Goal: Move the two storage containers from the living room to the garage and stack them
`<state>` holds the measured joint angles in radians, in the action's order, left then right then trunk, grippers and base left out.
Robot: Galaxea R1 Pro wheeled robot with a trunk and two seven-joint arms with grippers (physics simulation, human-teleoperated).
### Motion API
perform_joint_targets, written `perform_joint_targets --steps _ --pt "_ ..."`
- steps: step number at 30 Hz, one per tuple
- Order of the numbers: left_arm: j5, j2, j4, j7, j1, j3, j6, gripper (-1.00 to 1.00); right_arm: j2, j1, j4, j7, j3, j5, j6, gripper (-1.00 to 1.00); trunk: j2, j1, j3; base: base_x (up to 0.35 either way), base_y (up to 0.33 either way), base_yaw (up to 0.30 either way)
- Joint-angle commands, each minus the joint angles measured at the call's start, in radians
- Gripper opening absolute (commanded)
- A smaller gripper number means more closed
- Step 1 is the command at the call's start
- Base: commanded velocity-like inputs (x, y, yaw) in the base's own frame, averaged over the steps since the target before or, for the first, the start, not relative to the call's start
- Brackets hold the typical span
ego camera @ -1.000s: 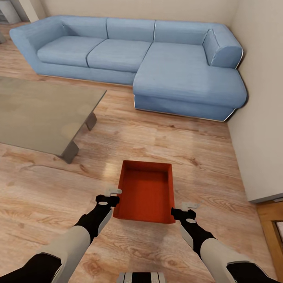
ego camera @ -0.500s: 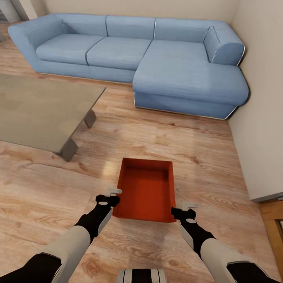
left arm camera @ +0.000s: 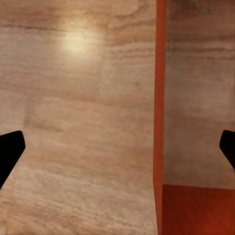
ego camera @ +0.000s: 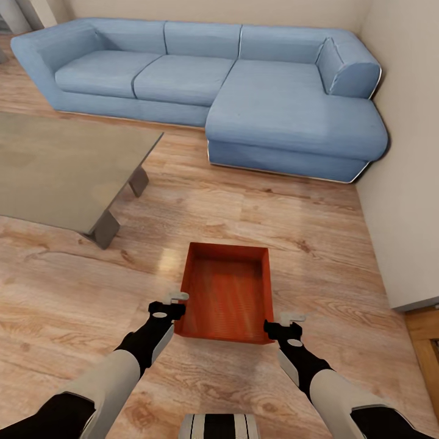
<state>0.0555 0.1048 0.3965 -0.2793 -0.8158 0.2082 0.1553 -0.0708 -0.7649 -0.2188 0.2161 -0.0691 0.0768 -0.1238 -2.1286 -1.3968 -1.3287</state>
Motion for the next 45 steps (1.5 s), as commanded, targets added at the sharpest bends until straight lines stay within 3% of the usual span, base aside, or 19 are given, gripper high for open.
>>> perform_joint_targets --steps 1,21,38,45 --pt "0.006 -0.001 0.002 -0.008 0.0 0.008 0.006 1.0 0.001 -0.001 0.001 0.005 -0.007 0.009 -0.004 1.0 0.0 0.0 -0.001 0.0 0.0 0.0" --pt "0.007 -0.003 0.001 -0.008 0.0 0.008 0.001 1.0 -0.001 -0.001 0.001 0.011 -0.004 0.008 0.004 1.0 0.0 0.0 -0.001 0.067 0.0 0.0" --pt "0.007 -0.003 0.002 -0.008 0.0 0.008 0.001 1.0 -0.003 -0.001 -0.001 0.025 -0.003 0.008 -0.004 1.0 0.0 0.0 -0.001 0.001 0.0 -0.096" --pt "0.009 -0.003 0.001 -0.008 0.0 0.008 0.001 1.0 -0.001 -0.001 -0.001 0.024 -0.004 0.007 -0.005 1.0 0.0 0.0 -0.001 0.055 0.163 0.0"
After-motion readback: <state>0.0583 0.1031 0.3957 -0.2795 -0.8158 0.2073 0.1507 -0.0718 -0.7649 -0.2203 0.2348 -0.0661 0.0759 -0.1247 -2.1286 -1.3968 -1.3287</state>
